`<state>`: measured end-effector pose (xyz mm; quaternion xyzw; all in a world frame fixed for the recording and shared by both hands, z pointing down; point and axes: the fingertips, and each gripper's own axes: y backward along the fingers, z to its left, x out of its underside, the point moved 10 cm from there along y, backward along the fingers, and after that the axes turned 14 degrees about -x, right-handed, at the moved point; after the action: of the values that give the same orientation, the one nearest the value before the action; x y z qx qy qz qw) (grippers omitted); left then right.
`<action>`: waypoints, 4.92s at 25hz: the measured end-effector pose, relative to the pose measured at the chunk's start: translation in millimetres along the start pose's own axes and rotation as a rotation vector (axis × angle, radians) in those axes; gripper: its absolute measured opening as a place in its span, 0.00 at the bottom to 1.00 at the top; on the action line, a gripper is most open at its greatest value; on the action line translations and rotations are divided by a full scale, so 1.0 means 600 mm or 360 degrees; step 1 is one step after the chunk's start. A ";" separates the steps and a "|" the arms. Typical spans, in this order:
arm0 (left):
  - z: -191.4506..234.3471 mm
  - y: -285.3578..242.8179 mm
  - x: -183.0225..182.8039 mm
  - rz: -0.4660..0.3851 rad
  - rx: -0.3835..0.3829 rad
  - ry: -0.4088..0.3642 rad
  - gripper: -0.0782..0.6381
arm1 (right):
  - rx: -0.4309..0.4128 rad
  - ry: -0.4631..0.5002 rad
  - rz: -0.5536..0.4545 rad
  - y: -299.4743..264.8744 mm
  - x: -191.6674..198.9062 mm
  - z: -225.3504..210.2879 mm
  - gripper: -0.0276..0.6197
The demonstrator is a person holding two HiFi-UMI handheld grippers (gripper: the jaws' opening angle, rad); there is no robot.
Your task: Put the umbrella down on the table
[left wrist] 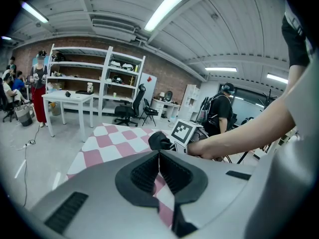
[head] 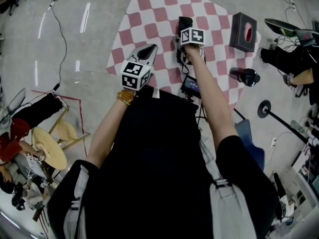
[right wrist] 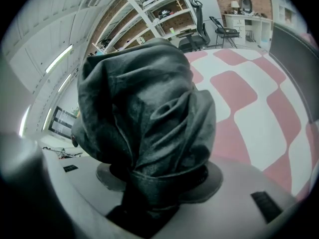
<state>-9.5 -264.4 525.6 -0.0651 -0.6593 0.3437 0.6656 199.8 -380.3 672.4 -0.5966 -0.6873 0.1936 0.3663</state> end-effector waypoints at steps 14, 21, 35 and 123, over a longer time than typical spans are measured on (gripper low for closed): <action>0.002 0.006 0.003 -0.0005 -0.0002 0.0002 0.13 | -0.0028 -0.0001 -0.0011 -0.004 0.002 0.002 0.41; 0.004 0.010 0.004 -0.0006 -0.0005 -0.0001 0.13 | -0.0037 -0.0022 -0.0027 -0.003 0.005 0.002 0.43; 0.002 0.012 0.010 -0.0009 0.0037 -0.0017 0.13 | -0.0033 -0.0018 -0.0071 0.029 0.014 0.008 0.44; -0.039 0.043 -0.033 -0.0189 0.0338 -0.0210 0.13 | -0.0123 0.0951 -0.1156 0.241 0.204 0.272 0.07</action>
<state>4.4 -247.0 492.1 0.0675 -0.6642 0.3750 0.6432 175.6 -203.9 496.8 -0.3605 -0.7227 -0.1530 0.5696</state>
